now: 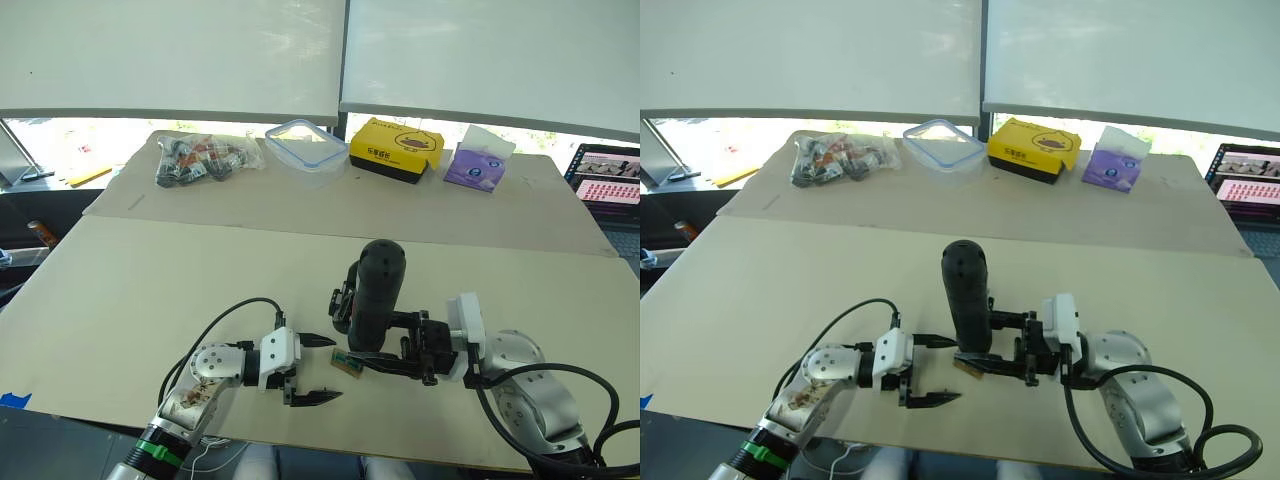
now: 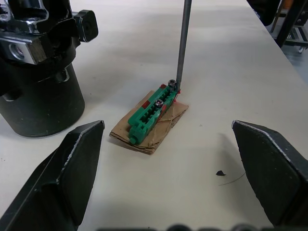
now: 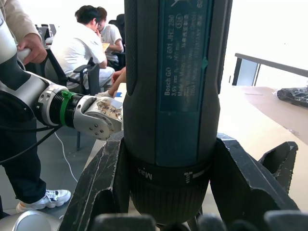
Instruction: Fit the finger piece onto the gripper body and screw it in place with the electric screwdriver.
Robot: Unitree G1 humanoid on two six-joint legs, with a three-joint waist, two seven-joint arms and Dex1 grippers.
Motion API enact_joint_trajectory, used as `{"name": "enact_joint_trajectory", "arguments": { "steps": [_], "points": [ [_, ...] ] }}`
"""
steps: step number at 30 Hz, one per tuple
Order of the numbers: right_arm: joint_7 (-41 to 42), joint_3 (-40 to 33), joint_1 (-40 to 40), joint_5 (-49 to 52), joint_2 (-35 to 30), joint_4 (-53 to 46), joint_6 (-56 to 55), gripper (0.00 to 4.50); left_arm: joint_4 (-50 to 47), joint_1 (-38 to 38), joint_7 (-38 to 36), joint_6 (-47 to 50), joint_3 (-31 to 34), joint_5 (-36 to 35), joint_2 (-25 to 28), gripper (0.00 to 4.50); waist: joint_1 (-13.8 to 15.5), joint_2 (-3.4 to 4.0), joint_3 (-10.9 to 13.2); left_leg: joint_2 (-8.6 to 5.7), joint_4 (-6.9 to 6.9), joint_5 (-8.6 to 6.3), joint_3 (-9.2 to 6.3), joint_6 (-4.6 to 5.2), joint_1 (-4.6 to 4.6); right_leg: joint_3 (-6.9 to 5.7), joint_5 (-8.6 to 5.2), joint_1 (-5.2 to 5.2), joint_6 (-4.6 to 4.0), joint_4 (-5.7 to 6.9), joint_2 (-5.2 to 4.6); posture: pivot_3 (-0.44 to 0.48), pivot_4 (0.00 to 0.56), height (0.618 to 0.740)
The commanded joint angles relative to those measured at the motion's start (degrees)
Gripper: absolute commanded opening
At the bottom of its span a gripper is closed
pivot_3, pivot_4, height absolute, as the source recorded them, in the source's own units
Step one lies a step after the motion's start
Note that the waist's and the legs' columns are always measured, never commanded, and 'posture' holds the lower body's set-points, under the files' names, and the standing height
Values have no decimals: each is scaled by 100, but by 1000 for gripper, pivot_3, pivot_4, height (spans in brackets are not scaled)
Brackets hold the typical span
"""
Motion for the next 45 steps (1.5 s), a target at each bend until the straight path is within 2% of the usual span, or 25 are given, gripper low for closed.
{"name": "enact_joint_trajectory", "arguments": {
  "steps": [1,25,34,45],
  "points": [
    [-5,-85,16,164,-64,-200,-37,1906,141,138,-1,167,-312,171,-36,4500,1,0,0,0,0,0,0,0,0,0,0,0,0,0,0,0,150,740],
    [3,-166,37,444,-198,-122,89,1906,118,110,34,232,-349,165,-51,4500,23,0,-1,-1,-1,0,1,0,0,0,0,2,-1,-10,-2,0,150,740],
    [-249,-495,-170,851,-88,-325,111,1906,156,91,39,223,-333,166,-47,4500,23,0,-1,-1,-1,0,1,0,-1,0,0,3,-1,-11,-2,0,150,740],
    [-149,-320,-123,522,-68,-140,-68,1906,108,103,66,239,-362,180,-60,4500,29,1,-1,-1,-2,0,1,0,-1,0,0,2,-1,-13,-2,0,150,740]
  ]
}}
